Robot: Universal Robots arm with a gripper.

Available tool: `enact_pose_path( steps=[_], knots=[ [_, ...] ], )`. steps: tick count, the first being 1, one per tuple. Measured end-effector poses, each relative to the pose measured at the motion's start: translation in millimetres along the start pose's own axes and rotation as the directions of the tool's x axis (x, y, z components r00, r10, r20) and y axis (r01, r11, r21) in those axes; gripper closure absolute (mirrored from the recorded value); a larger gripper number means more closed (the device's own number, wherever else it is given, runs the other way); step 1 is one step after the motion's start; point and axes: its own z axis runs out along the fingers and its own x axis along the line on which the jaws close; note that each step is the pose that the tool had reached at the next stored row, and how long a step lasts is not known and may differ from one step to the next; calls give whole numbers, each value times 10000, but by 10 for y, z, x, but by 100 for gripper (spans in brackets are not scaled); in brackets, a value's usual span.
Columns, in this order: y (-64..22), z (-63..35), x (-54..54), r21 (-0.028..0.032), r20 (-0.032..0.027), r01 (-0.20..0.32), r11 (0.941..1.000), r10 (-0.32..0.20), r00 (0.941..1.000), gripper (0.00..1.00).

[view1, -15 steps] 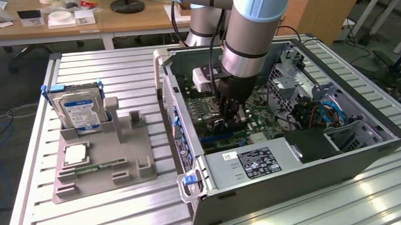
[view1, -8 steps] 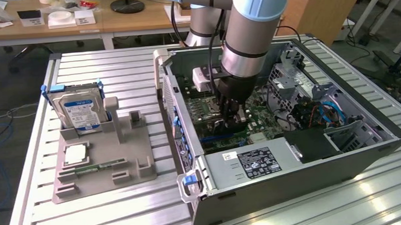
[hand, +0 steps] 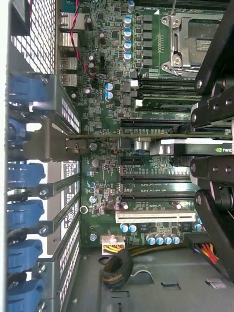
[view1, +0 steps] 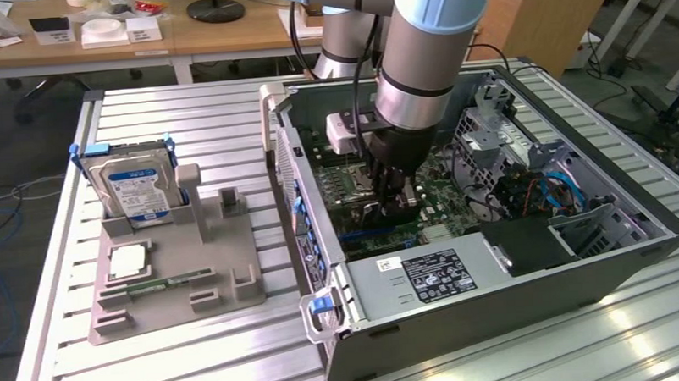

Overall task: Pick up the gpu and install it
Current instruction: 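Insert the gpu into the slot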

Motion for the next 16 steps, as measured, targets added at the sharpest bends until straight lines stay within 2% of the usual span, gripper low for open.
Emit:
enact_pose_path(
  steps=[11,14,16],
  knots=[
    [-20,-9,0,2,-8,1,10000,-1,10000,73],
    [-22,-8,-7,2,-64,-4,10000,4,10000,73],
    [-21,-6,-10,4,-73,-11,10000,11,10000,73]
  ],
)
